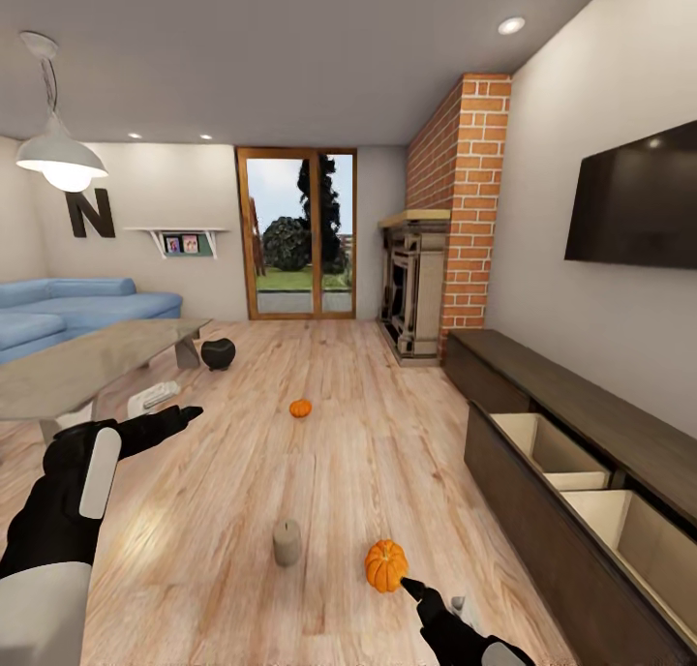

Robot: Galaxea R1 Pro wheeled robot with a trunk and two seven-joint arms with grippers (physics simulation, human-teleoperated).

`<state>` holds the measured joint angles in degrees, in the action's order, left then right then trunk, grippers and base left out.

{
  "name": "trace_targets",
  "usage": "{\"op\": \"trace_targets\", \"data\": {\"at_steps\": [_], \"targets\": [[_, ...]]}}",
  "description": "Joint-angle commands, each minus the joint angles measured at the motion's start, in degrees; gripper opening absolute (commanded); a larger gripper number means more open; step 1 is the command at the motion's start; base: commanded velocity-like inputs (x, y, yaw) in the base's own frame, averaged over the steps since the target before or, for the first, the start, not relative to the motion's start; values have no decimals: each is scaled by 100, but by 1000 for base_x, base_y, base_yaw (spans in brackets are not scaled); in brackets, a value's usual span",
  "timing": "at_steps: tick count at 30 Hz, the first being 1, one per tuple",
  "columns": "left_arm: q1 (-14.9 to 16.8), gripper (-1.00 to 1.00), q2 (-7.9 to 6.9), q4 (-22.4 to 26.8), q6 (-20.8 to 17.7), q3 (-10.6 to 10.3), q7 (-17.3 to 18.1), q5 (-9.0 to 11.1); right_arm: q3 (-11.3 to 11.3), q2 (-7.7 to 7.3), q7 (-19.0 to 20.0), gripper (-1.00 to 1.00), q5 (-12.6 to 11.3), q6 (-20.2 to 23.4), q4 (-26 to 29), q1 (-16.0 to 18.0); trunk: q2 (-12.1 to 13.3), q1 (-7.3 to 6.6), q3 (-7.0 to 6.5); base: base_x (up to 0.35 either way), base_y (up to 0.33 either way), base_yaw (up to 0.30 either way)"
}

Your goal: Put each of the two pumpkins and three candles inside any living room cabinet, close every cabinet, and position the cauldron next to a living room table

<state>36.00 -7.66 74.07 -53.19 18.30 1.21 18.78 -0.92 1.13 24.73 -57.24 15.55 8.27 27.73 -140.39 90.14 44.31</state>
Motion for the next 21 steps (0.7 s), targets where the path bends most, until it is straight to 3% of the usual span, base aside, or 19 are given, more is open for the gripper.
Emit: {"op": "trace_targets", "data": {"at_steps": [1, 7, 12, 21], "targets": [[4, 100, 0, 3, -30, 7, 15, 3, -1, -3, 6, 100, -44, 29, 1, 4, -44, 21, 25, 0, 0, 0], [4, 100, 7, 7, -26, 7, 21, 3, 18, -9, -95, 100, -45, 35, 17, 51, -285, 153, 133, 0, 0, 0], [9, 100, 10, 5, -25, 7, 25, 3, 29, -15, -415, 100, -56, 32, 18, 239, -292, 166, 244, 0, 0, 0], [10, 100, 17, 10, -25, 7, 28, 3, 33, -20, -474, 100, -56, -23, 17, 283, -304, 189, 443, 0, 0, 0]]}}
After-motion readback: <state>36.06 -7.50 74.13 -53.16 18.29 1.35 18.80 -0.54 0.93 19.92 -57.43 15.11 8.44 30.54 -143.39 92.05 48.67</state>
